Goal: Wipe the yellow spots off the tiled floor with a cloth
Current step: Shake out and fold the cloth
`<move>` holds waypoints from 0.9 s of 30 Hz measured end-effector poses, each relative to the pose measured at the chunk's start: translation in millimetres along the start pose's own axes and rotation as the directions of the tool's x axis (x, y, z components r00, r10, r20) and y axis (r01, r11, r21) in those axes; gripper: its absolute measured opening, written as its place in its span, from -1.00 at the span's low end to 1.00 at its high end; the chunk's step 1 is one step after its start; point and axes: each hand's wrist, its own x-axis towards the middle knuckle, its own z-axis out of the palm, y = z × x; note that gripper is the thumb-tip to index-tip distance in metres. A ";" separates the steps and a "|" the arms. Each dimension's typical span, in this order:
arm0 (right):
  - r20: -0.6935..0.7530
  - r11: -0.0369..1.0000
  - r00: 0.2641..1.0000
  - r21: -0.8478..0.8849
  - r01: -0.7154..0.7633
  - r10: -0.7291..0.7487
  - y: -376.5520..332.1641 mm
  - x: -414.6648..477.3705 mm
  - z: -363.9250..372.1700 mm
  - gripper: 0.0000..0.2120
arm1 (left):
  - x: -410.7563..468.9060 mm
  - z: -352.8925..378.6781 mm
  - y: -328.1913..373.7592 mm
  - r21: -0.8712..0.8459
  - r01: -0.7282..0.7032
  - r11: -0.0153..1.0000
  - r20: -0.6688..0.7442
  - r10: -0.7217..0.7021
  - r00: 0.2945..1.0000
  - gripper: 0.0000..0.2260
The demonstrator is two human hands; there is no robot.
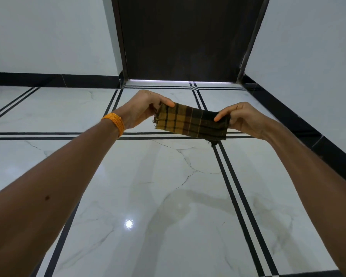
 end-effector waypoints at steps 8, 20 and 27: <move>0.126 0.911 0.957 -0.360 -0.201 0.261 -3.1 12.0 47.1 -0.49 | 7.6 38.4 18.0 0.228 -0.025 0.973 0.029 0.019 0.999 -0.77; 0.052 0.939 0.987 0.304 -0.161 0.152 19.1 12.9 94.8 -0.70 | 10.9 49.2 -23.4 -0.062 0.151 0.987 -0.186 -0.161 0.969 -0.35; -0.050 0.818 0.969 0.547 -0.176 0.243 -44.5 -0.1 98.8 -0.66 | -23.1 56.9 17.4 -0.523 0.459 0.718 0.206 -0.416 0.886 -0.36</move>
